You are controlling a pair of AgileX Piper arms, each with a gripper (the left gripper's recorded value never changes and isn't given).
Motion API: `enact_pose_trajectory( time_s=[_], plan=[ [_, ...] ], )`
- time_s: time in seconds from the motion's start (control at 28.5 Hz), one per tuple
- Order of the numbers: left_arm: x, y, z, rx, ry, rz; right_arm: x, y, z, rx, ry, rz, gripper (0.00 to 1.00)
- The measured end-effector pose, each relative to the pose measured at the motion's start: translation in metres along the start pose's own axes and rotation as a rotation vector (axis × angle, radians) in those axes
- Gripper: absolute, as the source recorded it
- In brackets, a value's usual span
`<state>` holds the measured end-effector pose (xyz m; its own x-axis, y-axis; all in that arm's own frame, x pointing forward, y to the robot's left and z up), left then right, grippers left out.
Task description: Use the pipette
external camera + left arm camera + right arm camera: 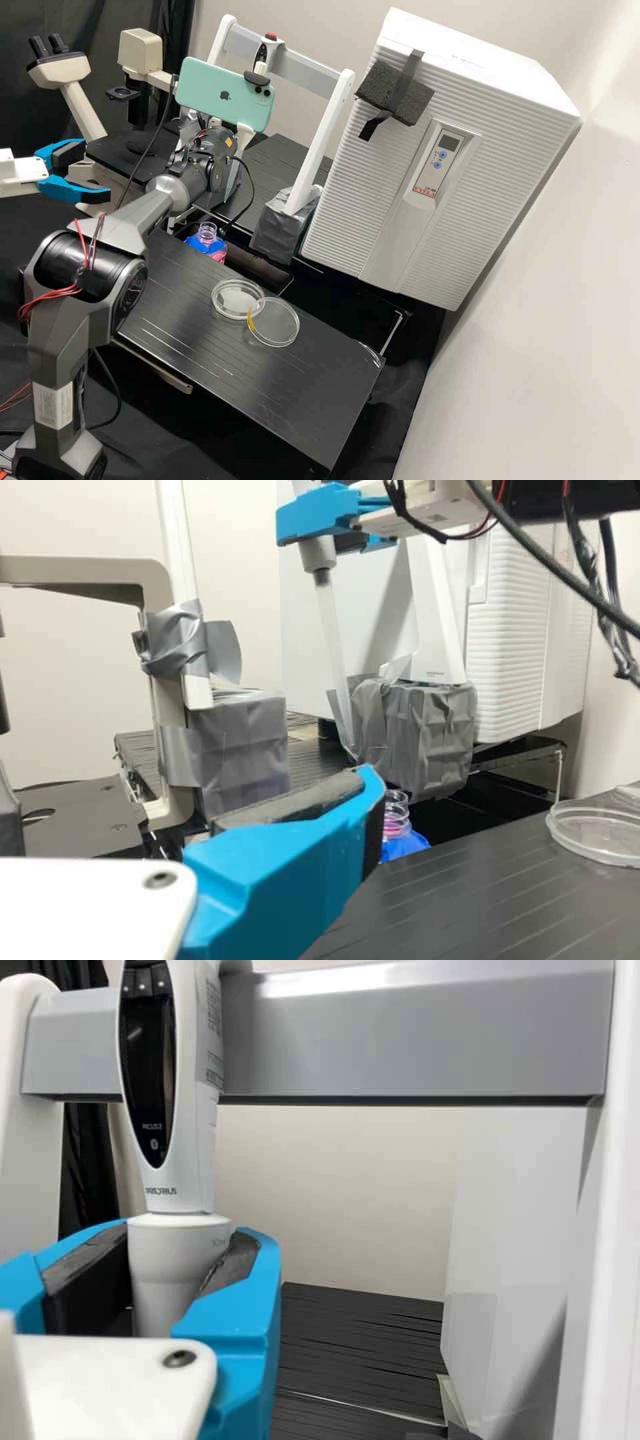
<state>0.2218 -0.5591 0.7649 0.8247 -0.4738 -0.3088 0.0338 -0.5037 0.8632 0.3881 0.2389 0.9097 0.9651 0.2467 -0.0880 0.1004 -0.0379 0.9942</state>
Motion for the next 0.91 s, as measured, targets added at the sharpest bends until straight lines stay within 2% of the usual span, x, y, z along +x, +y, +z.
enact_pose_trajectory(
  time_s=[0.07, 0.11, 0.42, 0.53, 0.74, 0.91],
  plan=[
    [0.0, 0.0, 0.0, 0.0, 0.0, 0.0, 0.0009, -0.0008, 0.0008, 0.0, 0.002, 0.0, 0.0],
    [0.0, 0.0, 0.0, 0.0, 0.0, 0.0, 0.0009, -0.0007, 0.0007, 0.0, 0.003, 0.001, 1.0],
    [0.0001, -0.0001, 0.0005, -0.002, -0.002, -0.001, 0.0014, -0.0012, 0.001, 0.0, 0.009, 0.004, 1.0],
    [0.0002, -0.0004, 0.0015, -0.002, -0.006, -0.001, 0.0012, -0.0023, 0.0022, 0.014, 0.013, 0.008, 1.0],
    [0.0003, -0.0009, 0.0036, -0.003, -0.015, -0.004, 0.0011, -0.0028, 0.0028, 0.016, 0.011, 0.006, 1.0],
    [0.0004, -0.001, 0.0041, -0.003, -0.017, -0.004, 0.0009, -0.0044, 0.0052, 0.029, 0.003, 0.006, 1.0]
  ],
)
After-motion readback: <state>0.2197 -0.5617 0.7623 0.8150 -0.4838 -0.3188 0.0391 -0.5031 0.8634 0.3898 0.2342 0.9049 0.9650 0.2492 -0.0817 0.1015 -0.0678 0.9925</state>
